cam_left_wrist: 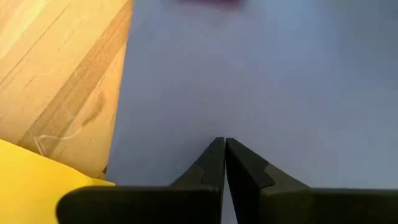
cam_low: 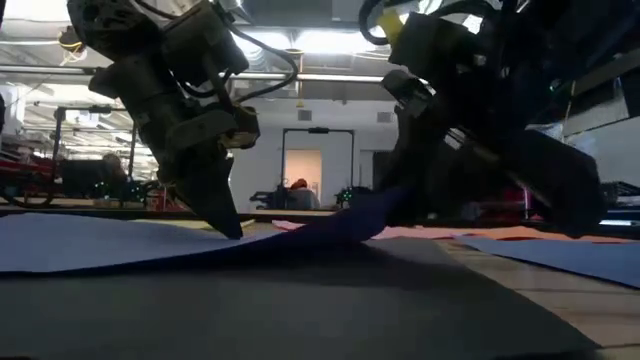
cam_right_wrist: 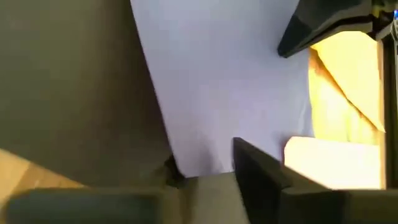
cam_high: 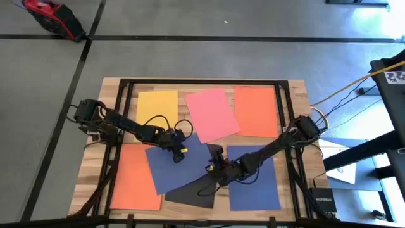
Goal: Organize paper
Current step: Stack the blue paper on top of the blue paper on the table
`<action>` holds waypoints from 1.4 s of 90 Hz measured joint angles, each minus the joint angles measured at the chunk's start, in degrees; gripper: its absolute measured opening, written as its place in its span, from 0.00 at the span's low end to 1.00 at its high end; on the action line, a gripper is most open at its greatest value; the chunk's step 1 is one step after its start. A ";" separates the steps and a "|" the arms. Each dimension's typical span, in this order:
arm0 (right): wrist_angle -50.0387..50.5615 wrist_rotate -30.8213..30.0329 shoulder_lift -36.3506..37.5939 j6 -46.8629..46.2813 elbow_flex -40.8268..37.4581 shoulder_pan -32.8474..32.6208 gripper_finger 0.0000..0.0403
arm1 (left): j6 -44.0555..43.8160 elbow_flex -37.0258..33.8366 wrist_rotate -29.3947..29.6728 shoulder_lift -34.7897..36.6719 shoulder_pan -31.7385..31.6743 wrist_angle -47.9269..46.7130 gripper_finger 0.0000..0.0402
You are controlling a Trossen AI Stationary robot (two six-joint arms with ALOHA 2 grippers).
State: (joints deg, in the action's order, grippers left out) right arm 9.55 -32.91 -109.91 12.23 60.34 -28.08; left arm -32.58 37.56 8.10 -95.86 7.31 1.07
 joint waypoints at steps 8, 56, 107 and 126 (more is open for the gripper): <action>0.19 -0.11 0.00 0.26 0.00 0.00 0.03 | 0.14 -0.03 -0.02 1.12 0.22 1.05 0.00; 7.54 1.07 5.75 -1.33 -0.04 -0.02 0.00 | 2.59 -0.10 -0.15 11.43 -0.83 1.13 0.00; 37.22 19.16 25.20 -24.78 -0.02 -4.56 0.00 | 4.02 0.04 0.11 15.39 -0.65 1.32 0.00; 46.72 29.77 27.79 -37.44 -0.02 -7.82 0.00 | 3.23 0.07 0.33 15.41 -0.65 1.35 0.00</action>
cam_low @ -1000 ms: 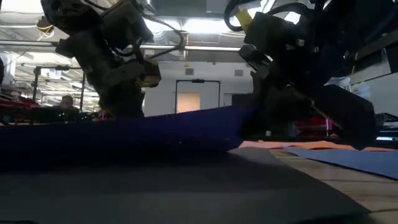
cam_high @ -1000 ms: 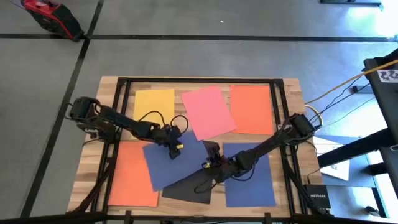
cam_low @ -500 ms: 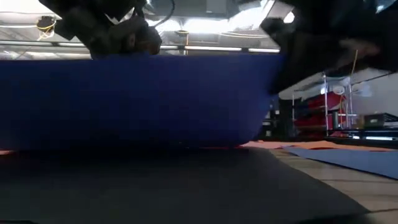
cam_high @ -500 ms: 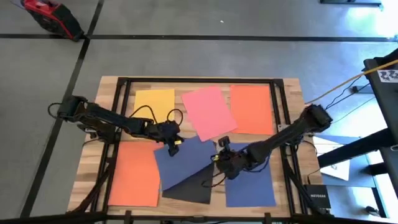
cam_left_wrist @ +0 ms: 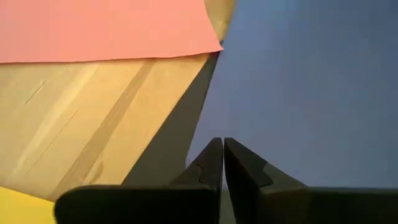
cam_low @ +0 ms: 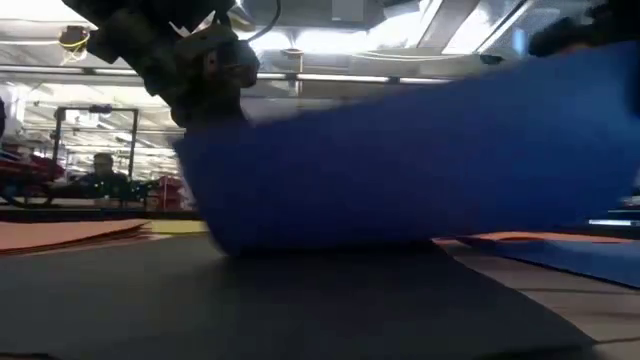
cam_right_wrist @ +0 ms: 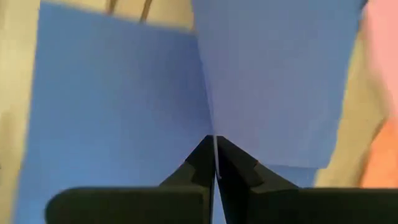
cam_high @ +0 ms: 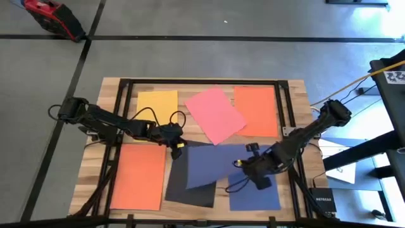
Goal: Organize paper
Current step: Stack the blue paper on top of the blue paper on the table
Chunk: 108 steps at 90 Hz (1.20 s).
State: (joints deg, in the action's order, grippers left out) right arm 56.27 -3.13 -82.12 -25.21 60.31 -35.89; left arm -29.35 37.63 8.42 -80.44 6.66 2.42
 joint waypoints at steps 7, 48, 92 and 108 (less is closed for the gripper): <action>2.66 3.98 0.32 -4.33 0.00 -0.98 0.00 | -0.19 0.01 0.34 0.00 0.00 0.00 0.00; 1.36 32.59 0.25 -18.66 0.00 -1.21 0.00 | -0.65 0.06 0.87 0.02 0.00 0.00 0.00; -16.82 40.39 -1.23 -21.21 0.00 -0.29 0.00 | -0.63 0.08 1.00 0.02 1.86 -0.30 0.00; -16.26 35.86 -2.60 -21.28 -0.02 0.39 0.02 | -0.84 0.08 1.19 -0.57 1.88 -0.33 0.00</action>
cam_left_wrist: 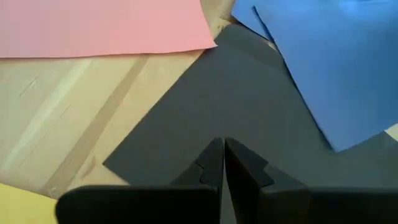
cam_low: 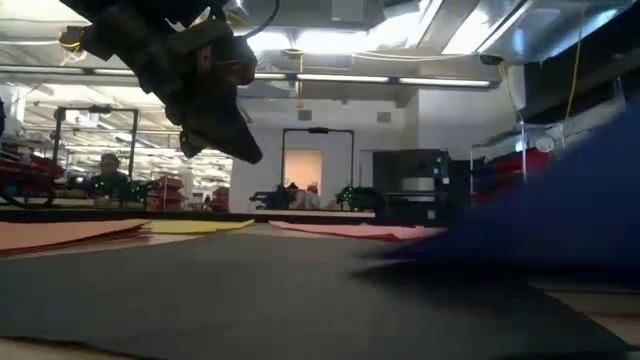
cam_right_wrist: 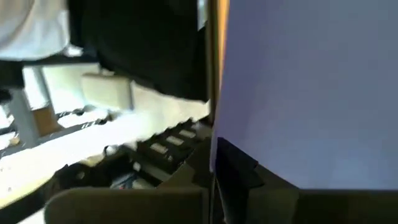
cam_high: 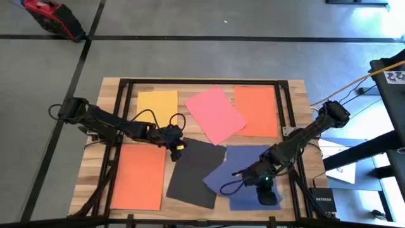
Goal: Organize paper
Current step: Stack the blue paper on top of the blue paper on the table
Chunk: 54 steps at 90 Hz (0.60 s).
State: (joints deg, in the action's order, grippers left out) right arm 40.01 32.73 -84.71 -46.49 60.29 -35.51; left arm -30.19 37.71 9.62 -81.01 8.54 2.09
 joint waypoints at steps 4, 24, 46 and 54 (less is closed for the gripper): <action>0.08 -0.76 -0.26 0.02 -0.04 -0.02 0.04 | 0.08 0.00 0.01 -0.18 0.05 -0.24 0.00; 0.50 -4.01 -0.76 0.56 0.02 0.32 0.26 | 0.12 0.02 -0.02 -1.06 0.85 0.00 0.00; 0.88 -9.42 -0.76 7.39 0.02 0.68 0.26 | 0.11 0.02 -0.01 -1.33 0.94 0.54 0.00; 0.98 -15.32 -0.76 12.76 0.02 0.92 0.14 | 0.14 0.02 -0.01 -1.33 0.92 0.92 0.00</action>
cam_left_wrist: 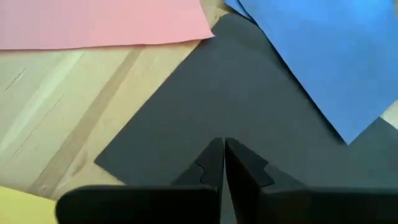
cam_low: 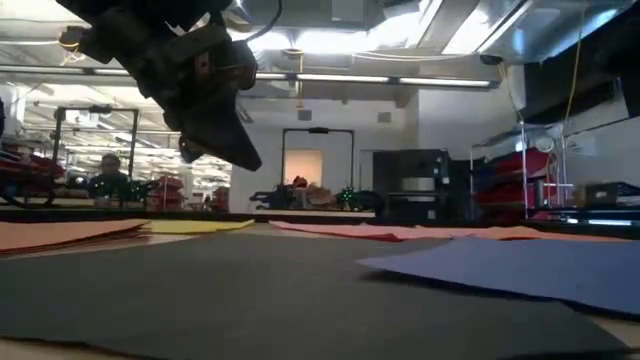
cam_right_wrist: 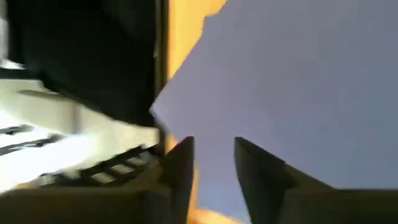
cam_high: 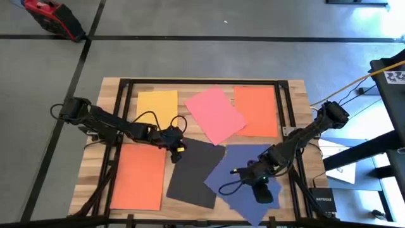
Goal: Organize paper
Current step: Stack the blue paper on top of the blue paper on the table
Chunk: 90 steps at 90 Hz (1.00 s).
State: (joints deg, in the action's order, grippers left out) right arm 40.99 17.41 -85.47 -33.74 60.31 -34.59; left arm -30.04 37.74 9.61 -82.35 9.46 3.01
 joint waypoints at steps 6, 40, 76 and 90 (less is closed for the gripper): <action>0.20 -5.63 0.00 3.87 0.00 0.98 0.04 | 0.36 0.00 0.00 -0.19 -0.01 0.62 0.00; -2.36 -15.57 -3.95 18.08 0.00 13.26 0.01 | 1.55 0.73 -1.77 -9.13 -0.07 6.83 0.00; -11.00 -11.46 -17.89 25.69 0.00 19.01 0.00 | -2.61 2.69 -2.23 -14.93 1.43 2.10 0.00; -11.01 -11.43 -19.38 25.34 -0.02 19.36 0.00 | -5.21 2.71 -0.83 -14.82 3.62 0.48 0.00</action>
State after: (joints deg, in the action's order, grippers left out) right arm 29.98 5.98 -104.85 -8.40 60.29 -15.22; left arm -35.26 40.45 8.78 -97.17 13.07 3.48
